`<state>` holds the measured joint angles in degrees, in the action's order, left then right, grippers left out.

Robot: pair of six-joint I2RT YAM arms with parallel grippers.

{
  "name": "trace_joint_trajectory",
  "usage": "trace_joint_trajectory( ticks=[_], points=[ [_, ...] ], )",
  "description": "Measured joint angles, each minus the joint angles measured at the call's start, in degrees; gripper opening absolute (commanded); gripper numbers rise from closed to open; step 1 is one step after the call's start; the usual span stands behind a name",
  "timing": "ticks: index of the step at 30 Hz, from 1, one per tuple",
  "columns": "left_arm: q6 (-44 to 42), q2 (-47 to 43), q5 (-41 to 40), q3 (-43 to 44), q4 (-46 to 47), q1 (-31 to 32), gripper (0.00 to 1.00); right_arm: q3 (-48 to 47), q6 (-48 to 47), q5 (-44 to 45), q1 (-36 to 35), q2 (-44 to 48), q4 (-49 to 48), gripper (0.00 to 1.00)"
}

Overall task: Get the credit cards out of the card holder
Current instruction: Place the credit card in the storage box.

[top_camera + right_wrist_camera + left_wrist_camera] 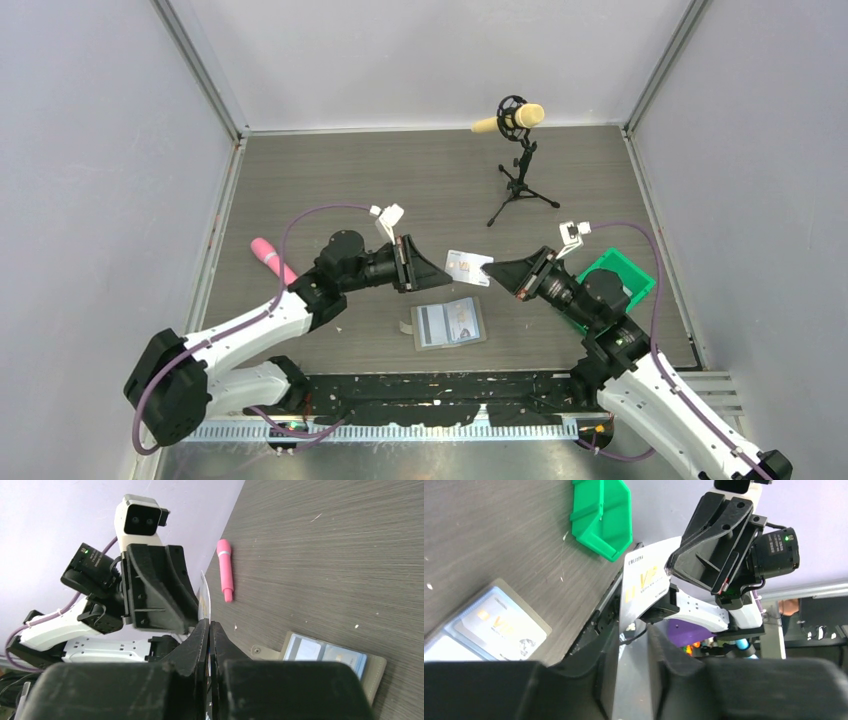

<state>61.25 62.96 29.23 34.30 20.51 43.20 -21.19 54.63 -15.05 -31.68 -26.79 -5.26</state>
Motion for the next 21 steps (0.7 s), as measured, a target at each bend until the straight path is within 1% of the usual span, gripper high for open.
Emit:
trace_joint_trajectory(
  ticks=[1, 3, 6, 9, 15, 21],
  points=[
    [-0.5, 0.2, 0.0, 0.0, -0.3, 0.0, 0.44, 0.0, -0.3, -0.3, 0.3, -0.2, 0.1, 0.05],
    [-1.7, 0.3, 0.0, 0.1, -2.1, 0.0, 0.63, -0.4, -1.6, -0.8, 1.6, -1.3, 0.9, 0.05],
    [-4.2, 0.3, -0.3, 0.4, -5.6, 0.0, 0.81, -3.5, -5.4, -3.3, 6.3, -5.6, 5.1, 0.05],
    [-7.6, 0.1, -1.2, 1.3, -11.1, 0.0, 0.98, -7.8, -8.6, -6.6, 12.3, -9.5, 9.5, 0.05],
    [-14.4, -2.5, -4.1, 4.3, -23.1, 0.1, 1.00, -18.4, -16.9, -9.8, 25.4, -13.2, 23.1, 0.05],
    [-21.3, -6.8, -4.4, 6.6, -33.7, 0.1, 1.00, -28.7, -26.0, -7.8, 37.9, -16.7, 37.6, 0.05]
  ],
)
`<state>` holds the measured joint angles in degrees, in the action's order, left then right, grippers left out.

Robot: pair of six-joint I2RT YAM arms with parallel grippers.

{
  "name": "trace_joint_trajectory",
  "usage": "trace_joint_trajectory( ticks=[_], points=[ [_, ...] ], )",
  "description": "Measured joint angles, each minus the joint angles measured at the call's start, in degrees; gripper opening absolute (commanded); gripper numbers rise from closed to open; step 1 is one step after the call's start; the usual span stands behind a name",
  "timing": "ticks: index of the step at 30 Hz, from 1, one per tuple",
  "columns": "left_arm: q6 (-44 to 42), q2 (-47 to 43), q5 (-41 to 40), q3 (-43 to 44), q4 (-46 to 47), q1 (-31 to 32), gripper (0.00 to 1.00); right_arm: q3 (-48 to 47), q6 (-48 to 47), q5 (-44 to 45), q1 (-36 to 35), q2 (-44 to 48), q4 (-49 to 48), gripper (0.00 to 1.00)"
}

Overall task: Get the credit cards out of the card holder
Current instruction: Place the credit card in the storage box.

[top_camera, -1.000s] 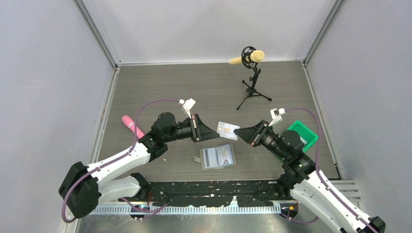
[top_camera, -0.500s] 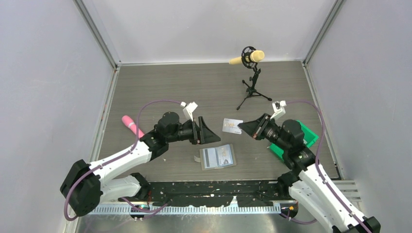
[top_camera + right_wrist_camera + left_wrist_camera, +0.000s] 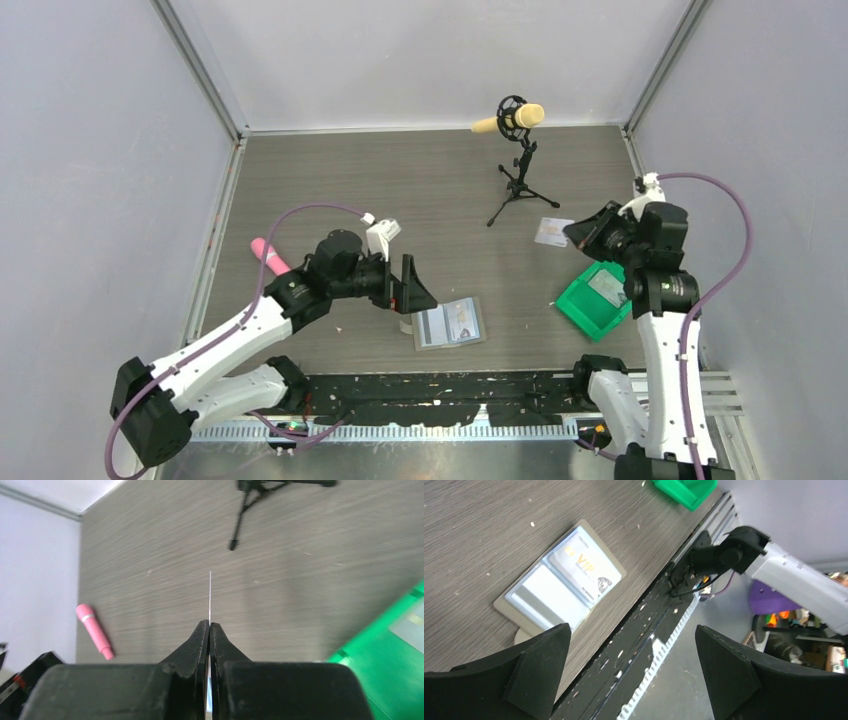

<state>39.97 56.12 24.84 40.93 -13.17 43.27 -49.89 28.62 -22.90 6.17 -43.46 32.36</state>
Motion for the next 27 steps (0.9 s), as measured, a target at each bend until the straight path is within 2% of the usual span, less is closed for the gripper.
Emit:
trace_joint_trajectory(
  ticks=[5, 11, 18, 27],
  points=[
    [-4.4, -3.7, -1.4, 1.1, -9.3, 0.0, 1.00, -4.6, -6.4, 1.5, 9.4, -1.8, 9.9, 0.05],
    [-7.8, -7.0, -1.4, 3.8, -18.1, 0.0, 1.00, -5.4, -15.5, 7.4, 16.1, -3.1, 16.9, 0.05],
    [-11.9, -9.8, -0.3, 6.1, -24.1, 0.0, 1.00, -5.6, -19.0, 8.9, 18.9, -8.9, 17.9, 0.05],
    [-15.0, -12.9, -1.6, 6.4, -28.1, 0.0, 1.00, -4.1, -17.9, 14.7, 21.6, -9.9, 18.4, 0.05]
  ],
)
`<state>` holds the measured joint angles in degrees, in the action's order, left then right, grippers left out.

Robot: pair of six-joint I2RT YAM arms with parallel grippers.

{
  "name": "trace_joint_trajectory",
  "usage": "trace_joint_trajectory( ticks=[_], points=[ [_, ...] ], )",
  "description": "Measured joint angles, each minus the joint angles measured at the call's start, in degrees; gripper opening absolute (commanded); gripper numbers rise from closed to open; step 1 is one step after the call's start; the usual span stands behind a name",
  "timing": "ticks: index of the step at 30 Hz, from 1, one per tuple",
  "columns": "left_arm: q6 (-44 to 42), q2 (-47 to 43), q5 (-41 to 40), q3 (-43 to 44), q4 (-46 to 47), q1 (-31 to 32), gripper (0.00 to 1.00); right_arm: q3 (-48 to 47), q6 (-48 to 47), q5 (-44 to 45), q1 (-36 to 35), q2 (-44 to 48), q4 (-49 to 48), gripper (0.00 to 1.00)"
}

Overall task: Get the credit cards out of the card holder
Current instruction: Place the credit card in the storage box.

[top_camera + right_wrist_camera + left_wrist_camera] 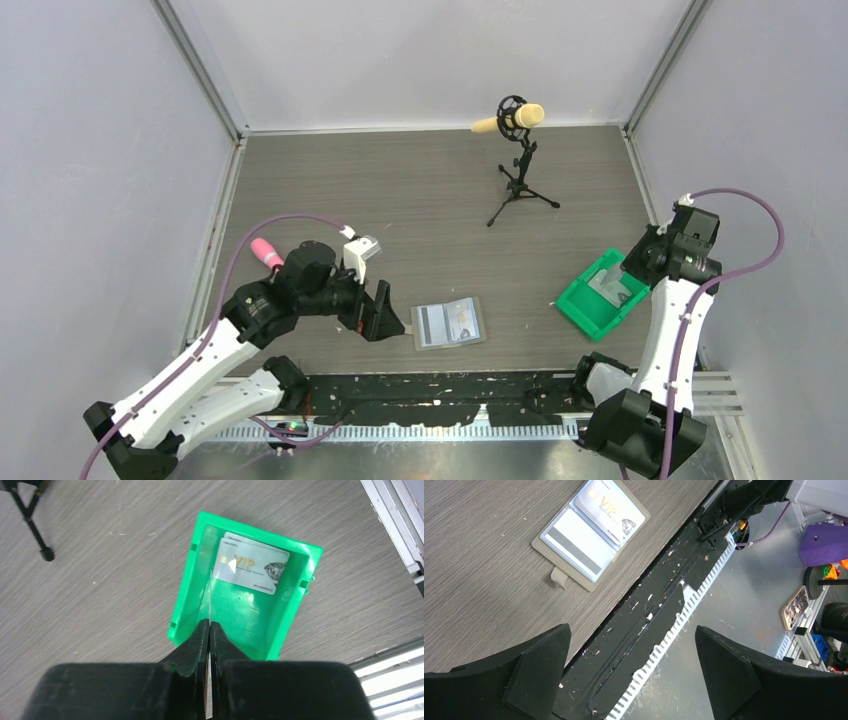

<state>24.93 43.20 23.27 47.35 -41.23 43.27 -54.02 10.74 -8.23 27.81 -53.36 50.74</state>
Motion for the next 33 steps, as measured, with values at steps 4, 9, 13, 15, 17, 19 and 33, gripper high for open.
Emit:
trace_joint_trajectory(
  ticks=[4, 9, 13, 15, 17, 19, 33],
  points=[
    [-0.4, 0.0, -0.7, 0.0, -0.8, 0.0, 1.00, 1.6, 0.3, 1.0, 0.8, -1.8, -0.7, 0.05],
    [-1.2, 0.1, -1.4, 0.0, -1.2, 0.0, 1.00, 3.8, 1.2, 0.7, 1.7, -3.8, -4.2, 0.05],
    [-1.5, 0.6, -2.6, 0.6, -2.0, 0.0, 1.00, 5.4, 1.9, -0.3, 2.1, -5.6, -8.6, 0.05],
    [-1.6, 0.8, -3.2, 0.7, -2.4, 0.0, 1.00, 6.3, 2.1, -0.9, 2.2, -6.5, -10.5, 0.05],
    [-1.7, 0.9, -3.9, 1.0, -2.8, 0.0, 1.00, 7.3, 2.3, -1.1, 2.3, -6.9, -12.2, 0.05],
    [-1.7, 1.2, -4.6, 1.4, -3.5, 0.0, 1.00, 8.1, 2.3, -1.1, 2.4, -7.0, -13.6, 0.06],
    [-1.9, 1.9, -6.9, 1.5, -4.1, 0.0, 1.00, 14.5, 2.7, -1.9, 3.2, -9.1, -22.9, 0.10]
  ],
)
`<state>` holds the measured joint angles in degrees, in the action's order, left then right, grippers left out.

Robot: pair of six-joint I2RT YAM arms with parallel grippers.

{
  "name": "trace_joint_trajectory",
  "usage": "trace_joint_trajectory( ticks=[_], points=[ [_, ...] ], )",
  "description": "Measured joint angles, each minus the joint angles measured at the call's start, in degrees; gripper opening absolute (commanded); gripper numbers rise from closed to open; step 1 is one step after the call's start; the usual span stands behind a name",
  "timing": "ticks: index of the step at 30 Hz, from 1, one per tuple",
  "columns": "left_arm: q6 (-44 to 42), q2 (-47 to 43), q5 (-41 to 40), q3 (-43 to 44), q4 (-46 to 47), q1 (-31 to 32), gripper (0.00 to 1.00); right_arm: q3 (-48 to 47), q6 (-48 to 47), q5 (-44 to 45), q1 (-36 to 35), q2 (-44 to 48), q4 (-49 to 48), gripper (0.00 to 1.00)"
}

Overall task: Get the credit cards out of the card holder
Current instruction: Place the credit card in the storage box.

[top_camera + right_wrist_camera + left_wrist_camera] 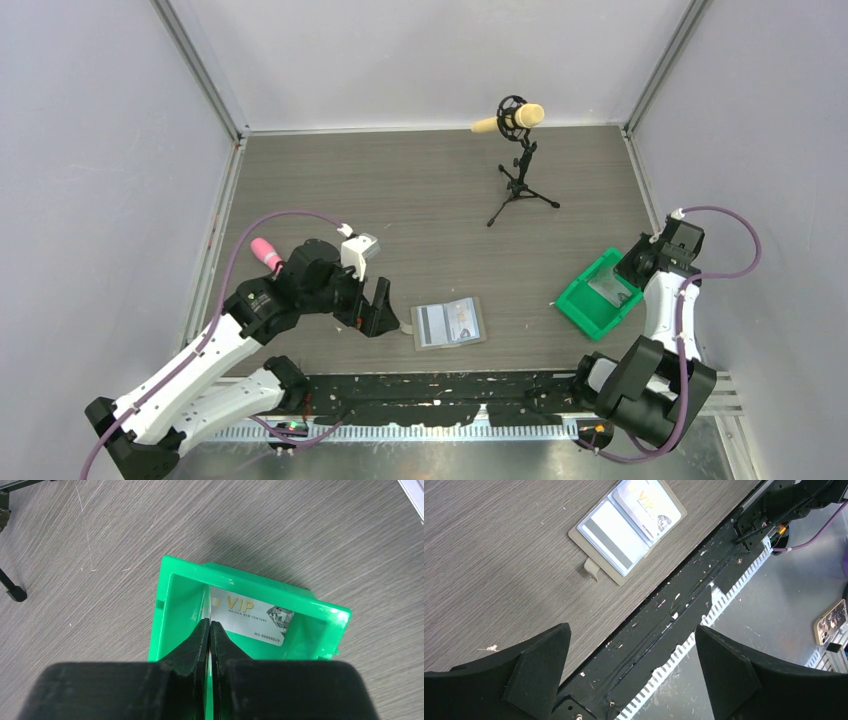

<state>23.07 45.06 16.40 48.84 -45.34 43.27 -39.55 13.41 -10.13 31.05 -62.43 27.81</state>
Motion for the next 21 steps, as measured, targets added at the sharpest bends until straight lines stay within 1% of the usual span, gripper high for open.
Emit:
trace_joint_trajectory(
  ticks=[10, 18, 21],
  points=[
    [0.0, 0.3, -0.6, 0.0, 0.0, 0.0, 1.00, 0.9, 0.5, -1.4, 0.3, -1.5, -3.3, 0.15],
    [0.0, 0.2, -1.1, 0.0, -0.5, 0.0, 1.00, 0.8, 0.6, 1.0, 0.6, -1.3, -2.6, 0.30],
    [0.0, -0.1, -1.5, 0.0, -0.7, 0.0, 1.00, 0.2, 0.7, 3.3, 0.6, -0.9, -1.2, 0.33]
  ],
)
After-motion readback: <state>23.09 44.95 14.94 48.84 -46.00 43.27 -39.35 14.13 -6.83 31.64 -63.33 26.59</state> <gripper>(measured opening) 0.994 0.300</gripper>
